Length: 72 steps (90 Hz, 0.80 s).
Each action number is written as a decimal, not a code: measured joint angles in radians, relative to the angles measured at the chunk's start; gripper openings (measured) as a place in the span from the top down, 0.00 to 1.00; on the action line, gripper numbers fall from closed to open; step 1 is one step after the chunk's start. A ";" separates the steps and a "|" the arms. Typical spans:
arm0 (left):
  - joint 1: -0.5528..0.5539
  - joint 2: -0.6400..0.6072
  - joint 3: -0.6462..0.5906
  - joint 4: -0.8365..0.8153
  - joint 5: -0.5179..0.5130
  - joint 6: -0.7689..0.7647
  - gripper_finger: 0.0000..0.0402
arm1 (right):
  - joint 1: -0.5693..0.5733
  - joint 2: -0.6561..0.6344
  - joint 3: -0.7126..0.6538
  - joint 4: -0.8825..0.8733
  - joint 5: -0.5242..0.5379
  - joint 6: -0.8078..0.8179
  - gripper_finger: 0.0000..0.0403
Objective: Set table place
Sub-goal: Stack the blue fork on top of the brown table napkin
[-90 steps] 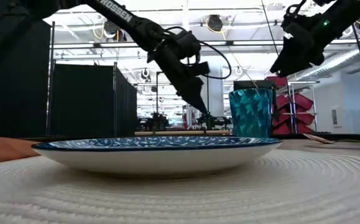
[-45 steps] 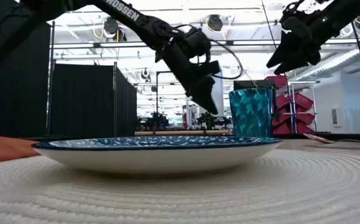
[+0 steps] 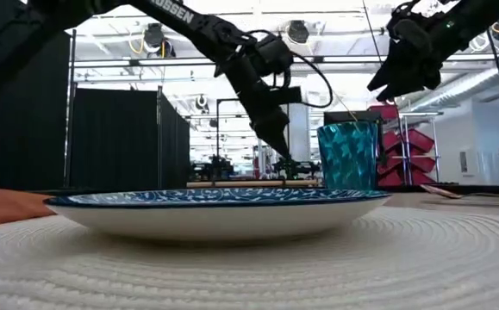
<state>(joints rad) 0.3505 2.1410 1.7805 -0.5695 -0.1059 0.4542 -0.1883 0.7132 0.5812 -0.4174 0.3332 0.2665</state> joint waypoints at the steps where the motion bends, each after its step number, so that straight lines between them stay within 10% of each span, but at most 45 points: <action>1: 0.001 0.001 0.007 -0.006 0.000 0.000 0.73 | 0.000 0.000 0.000 0.004 0.000 -0.001 0.22; 33: -0.017 0.298 0.520 -0.402 0.054 0.008 0.73 | 0.000 -0.001 0.001 0.067 -0.009 -0.025 0.22; 72: -0.055 0.338 0.537 -0.385 0.072 0.007 0.73 | 0.000 0.000 0.001 0.052 -0.051 -0.039 0.22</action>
<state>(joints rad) 0.2957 2.4786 2.3173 -0.9545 -0.0338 0.4614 -0.1886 0.7128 0.5819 -0.3653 0.2824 0.2272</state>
